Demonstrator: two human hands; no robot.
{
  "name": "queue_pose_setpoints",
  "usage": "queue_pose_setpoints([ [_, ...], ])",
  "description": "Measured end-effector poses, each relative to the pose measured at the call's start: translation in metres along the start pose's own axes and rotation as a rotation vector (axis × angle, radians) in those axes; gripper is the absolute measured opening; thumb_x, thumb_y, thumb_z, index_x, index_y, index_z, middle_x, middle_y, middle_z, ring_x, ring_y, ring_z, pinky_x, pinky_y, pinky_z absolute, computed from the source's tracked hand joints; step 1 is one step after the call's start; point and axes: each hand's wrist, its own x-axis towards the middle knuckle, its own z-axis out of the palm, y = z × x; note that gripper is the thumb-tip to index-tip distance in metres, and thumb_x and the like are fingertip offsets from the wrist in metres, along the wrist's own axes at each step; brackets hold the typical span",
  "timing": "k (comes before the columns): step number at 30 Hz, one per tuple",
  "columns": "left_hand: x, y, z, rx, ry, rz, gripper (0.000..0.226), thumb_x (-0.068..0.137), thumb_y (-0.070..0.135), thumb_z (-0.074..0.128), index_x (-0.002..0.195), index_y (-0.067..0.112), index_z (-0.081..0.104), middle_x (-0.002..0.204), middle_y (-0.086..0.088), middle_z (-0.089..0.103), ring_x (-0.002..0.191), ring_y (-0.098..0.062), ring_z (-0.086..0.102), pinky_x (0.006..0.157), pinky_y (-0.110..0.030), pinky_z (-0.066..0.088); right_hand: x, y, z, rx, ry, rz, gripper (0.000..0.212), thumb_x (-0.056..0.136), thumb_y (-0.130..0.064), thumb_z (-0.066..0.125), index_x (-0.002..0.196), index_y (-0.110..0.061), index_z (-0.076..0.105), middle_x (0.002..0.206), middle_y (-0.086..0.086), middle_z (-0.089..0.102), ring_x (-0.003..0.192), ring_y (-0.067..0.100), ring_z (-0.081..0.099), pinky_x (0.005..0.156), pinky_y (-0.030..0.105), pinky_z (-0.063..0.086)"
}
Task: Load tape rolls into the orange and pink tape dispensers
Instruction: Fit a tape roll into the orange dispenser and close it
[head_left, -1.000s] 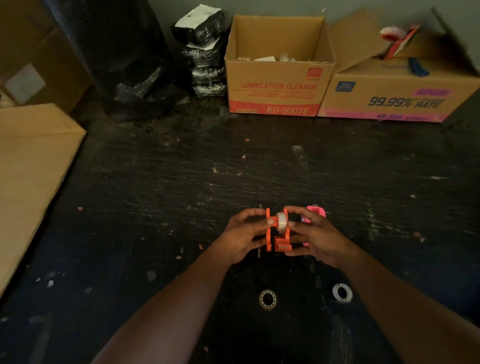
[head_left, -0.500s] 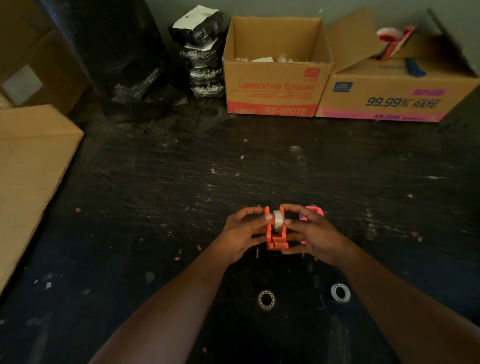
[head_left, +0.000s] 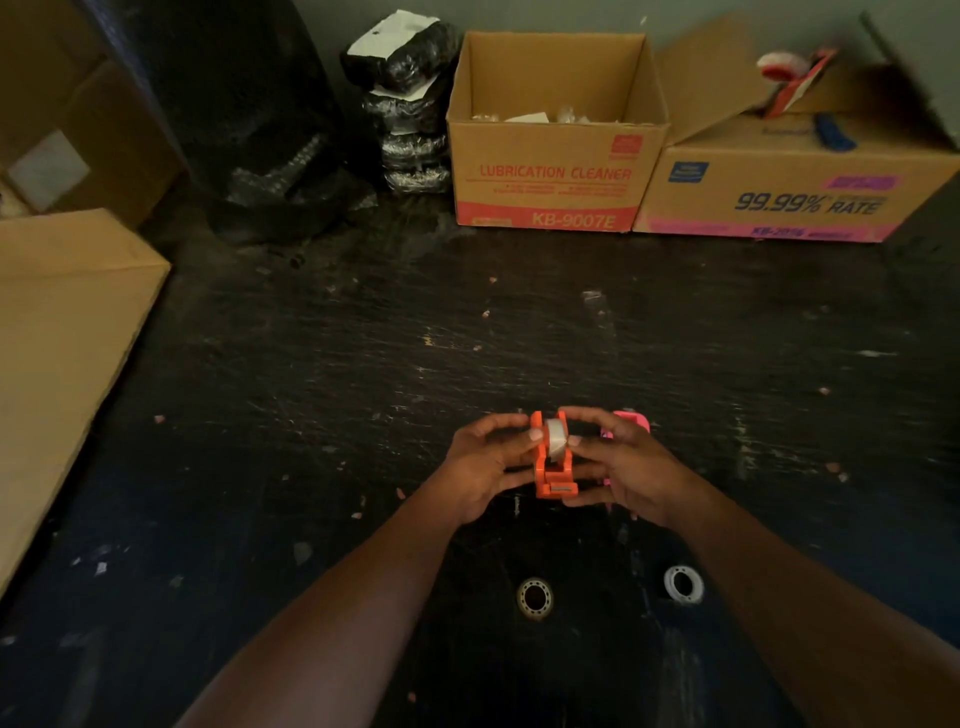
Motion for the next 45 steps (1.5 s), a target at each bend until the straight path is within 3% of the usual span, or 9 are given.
queue_pose_setpoints([
  [4,-0.001,0.001,0.000,-0.011,-0.002,-0.016,0.034,0.085,0.008,0.078,0.118,0.012,0.069,0.122,-0.015,0.073,0.110,-0.031,0.073,0.093,-0.051,0.060,0.000,-0.002,0.001,-0.015,-0.003,0.009,0.035,0.100,-0.013,0.060,0.132,-0.028,0.061,0.115,0.014,0.077,0.100,0.036,0.078,0.076,0.050,0.064],
  [9,-0.004,0.007,0.001,-0.006,-0.006,-0.040,0.039,0.087,0.009,0.076,0.124,0.010,0.064,0.121,-0.015,0.073,0.106,-0.029,0.075,0.087,-0.045,0.062,0.003,-0.004,-0.001,-0.023,-0.014,0.015,0.034,0.100,-0.014,0.061,0.131,-0.029,0.063,0.117,0.016,0.077,0.101,0.038,0.077,0.079,0.052,0.063],
  [45,-0.014,0.019,0.001,0.060,-0.056,-0.070,0.039,0.093,0.003,0.067,0.131,0.009,0.059,0.122,-0.021,0.071,0.109,-0.034,0.073,0.095,-0.049,0.059,0.001,-0.005,0.005,-0.116,-0.027,-0.052,0.032,0.100,-0.015,0.061,0.129,-0.029,0.061,0.116,0.015,0.076,0.098,0.036,0.078,0.077,0.054,0.063],
])
